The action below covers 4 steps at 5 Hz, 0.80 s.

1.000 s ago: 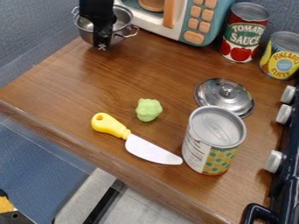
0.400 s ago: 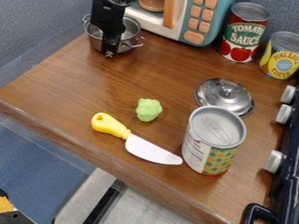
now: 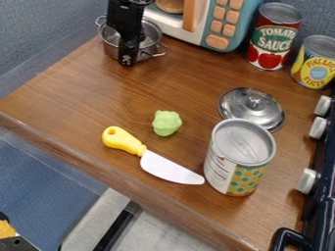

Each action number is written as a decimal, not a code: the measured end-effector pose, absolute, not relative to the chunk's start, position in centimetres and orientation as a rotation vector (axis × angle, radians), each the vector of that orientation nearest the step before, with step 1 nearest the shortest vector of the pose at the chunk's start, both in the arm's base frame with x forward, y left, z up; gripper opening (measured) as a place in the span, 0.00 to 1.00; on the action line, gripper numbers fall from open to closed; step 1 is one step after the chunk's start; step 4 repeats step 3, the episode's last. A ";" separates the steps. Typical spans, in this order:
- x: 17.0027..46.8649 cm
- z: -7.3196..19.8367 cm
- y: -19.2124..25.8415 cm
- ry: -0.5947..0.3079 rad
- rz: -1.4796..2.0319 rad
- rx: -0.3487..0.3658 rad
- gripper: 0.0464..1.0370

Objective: Move the sliver pot to the upper left corner of the table

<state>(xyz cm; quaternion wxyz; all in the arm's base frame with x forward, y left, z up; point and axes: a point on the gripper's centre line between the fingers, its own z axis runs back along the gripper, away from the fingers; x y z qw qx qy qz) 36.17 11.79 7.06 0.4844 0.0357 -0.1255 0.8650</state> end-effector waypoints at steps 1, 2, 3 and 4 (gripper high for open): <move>36.2 8.0 11.7 -0.316 2.109 0.061 0.82; 35.7 10.3 11.9 -0.352 2.106 0.017 0.97; 34.5 13.2 13.2 -0.408 2.087 -0.026 0.97; 34.5 13.2 13.2 -0.408 2.087 -0.026 0.97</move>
